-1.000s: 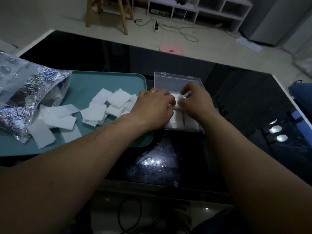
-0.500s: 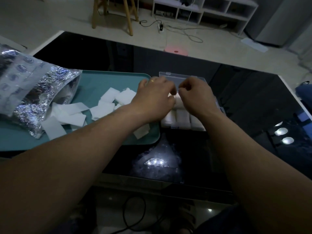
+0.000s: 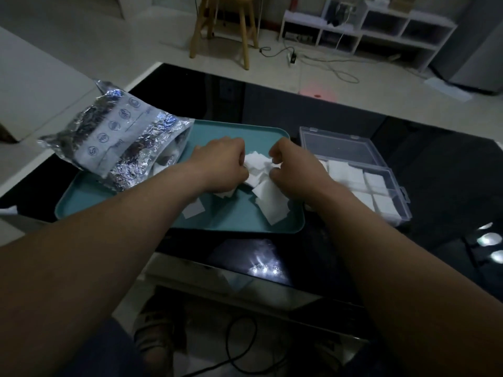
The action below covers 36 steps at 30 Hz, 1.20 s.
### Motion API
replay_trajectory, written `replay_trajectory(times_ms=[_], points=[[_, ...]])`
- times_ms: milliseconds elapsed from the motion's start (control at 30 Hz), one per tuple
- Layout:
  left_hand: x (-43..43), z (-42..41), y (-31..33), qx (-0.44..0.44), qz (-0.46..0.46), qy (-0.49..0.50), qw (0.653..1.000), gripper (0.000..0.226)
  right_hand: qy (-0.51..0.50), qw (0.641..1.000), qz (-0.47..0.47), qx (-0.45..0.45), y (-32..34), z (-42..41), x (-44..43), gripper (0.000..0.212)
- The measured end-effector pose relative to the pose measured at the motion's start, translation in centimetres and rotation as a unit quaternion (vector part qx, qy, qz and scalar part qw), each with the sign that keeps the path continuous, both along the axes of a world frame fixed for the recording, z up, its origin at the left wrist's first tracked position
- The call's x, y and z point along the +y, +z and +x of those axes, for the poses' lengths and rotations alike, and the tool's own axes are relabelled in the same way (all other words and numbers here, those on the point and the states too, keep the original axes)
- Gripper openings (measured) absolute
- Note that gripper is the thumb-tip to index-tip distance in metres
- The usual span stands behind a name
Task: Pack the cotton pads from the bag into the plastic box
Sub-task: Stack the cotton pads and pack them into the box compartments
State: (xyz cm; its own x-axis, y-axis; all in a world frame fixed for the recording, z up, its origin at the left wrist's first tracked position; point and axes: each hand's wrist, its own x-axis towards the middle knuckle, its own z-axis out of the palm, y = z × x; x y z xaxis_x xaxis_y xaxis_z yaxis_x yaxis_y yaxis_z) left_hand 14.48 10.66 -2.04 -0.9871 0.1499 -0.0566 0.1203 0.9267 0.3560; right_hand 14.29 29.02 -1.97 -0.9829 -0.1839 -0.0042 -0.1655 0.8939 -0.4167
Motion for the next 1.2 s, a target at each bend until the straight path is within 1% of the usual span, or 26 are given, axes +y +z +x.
replay_trajectory(times_ms=[100,167,200,267,367,500,567,667,733,833,933,1000,1100,1133,1200], points=[[-0.2,-0.2,-0.1,-0.021,-0.002,-0.024,0.999,0.037,0.002,0.999,0.0,-0.039,0.2,0.2,0.1,0.049],[0.0,-0.3,-0.1,-0.025,-0.005,-0.04,0.999,0.049,0.015,0.999,0.0,-0.038,0.0,0.4,-0.1,0.057],[0.1,-0.4,-0.1,-0.026,-0.009,-0.047,0.999,0.052,0.023,0.999,0.011,-0.032,-0.2,0.3,-0.3,0.059],[0.5,-0.5,-0.3,-0.035,-0.019,-0.051,0.998,0.049,0.029,0.999,0.041,-0.022,-0.5,0.1,-0.9,0.06],[0.7,-0.5,-0.5,-0.038,-0.042,-0.045,0.997,0.041,0.02,0.998,0.067,-0.007,-1.1,-0.4,-2.0,0.053],[0.8,-0.4,-0.6,-0.033,-0.073,-0.051,0.995,0.034,0.006,0.993,0.105,0.055,-2.0,-0.7,-3.2,0.031],[0.7,-0.4,-0.8,-0.035,-0.067,-0.05,0.996,0.033,0.006,0.991,0.107,0.081,-2.4,-1.1,-3.2,0.024],[0.4,-0.7,-0.6,-0.044,-0.025,-0.032,0.998,0.041,0.003,0.99,0.079,0.119,-2.4,-1.8,-2.7,0.025],[0.2,-0.8,-0.4,-0.032,-0.005,-0.017,0.999,0.047,0.0,0.986,0.061,0.152,-2.2,-2.1,-2.1,0.025],[-0.1,-1.2,-0.2,-0.002,0.029,0.005,1.0,0.044,-0.015,0.984,-0.007,0.176,-1.3,-2.3,-1.3,0.023],[-0.4,-1.4,0.0,0.024,0.09,0.025,0.995,0.046,-0.051,0.979,-0.092,0.176,0.0,-2.0,-1.2,0.023],[-0.1,-1.3,0.2,0.062,0.137,0.03,0.988,0.047,-0.075,0.972,-0.165,0.153,0.9,-1.6,-1.3,0.022],[0.3,-0.8,0.7,0.134,0.206,0.01,0.969,0.042,-0.116,0.96,-0.243,0.076,1.7,-0.7,-1.5,0.026],[0.5,-0.4,0.9,0.145,0.214,-0.009,0.966,0.041,-0.123,0.955,-0.263,0.05,1.8,-0.3,-1.5,0.027],[0.8,0.2,0.9,0.137,0.203,-0.053,0.968,0.044,-0.125,0.946,-0.298,0.005,1.8,0.5,-1.4,0.027]])
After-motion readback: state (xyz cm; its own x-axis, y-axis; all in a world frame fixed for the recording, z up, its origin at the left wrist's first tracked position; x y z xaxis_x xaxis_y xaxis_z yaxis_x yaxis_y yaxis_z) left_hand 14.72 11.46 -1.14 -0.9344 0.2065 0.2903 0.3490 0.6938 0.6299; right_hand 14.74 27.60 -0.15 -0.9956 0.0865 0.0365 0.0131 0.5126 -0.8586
